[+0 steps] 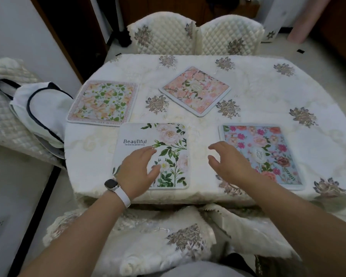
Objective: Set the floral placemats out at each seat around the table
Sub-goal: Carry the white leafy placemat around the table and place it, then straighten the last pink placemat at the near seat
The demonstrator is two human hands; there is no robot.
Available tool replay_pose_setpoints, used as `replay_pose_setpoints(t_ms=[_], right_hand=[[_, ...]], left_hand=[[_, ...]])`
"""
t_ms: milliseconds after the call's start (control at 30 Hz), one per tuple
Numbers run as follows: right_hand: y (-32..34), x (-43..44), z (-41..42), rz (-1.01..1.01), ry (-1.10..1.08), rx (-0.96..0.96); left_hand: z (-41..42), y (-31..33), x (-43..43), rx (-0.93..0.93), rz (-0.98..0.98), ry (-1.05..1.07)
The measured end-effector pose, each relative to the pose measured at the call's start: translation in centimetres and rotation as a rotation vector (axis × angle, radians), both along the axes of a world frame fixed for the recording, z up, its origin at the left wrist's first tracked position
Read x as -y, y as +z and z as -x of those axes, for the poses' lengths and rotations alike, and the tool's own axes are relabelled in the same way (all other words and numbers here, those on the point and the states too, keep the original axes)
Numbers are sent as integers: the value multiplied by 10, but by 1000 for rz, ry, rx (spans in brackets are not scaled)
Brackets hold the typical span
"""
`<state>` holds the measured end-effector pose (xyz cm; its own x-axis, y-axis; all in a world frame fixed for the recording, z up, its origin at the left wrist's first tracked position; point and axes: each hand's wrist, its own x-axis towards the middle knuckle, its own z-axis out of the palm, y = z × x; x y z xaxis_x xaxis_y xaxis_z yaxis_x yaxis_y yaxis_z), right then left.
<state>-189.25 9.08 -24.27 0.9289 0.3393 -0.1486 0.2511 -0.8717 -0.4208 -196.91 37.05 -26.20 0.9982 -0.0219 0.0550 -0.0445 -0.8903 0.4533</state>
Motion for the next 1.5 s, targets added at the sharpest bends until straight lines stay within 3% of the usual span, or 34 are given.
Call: replay_pose_setpoints(t_ms=[200, 400, 700, 1133, 1500], right_hand=[[23, 93, -17, 129, 127, 131], [40, 202, -28, 169, 172, 173], [56, 301, -45, 129, 160, 160], [44, 383, -33, 183, -24, 133], [30, 597, -76, 87, -167, 115]], left_hand=[[-24, 31, 96, 12, -236, -76], [-40, 53, 205, -7, -308, -46], [-61, 69, 307, -8, -282, -81], [-114, 45, 406, -35, -191, -314], [-190, 41, 636, -38, -222, -433]])
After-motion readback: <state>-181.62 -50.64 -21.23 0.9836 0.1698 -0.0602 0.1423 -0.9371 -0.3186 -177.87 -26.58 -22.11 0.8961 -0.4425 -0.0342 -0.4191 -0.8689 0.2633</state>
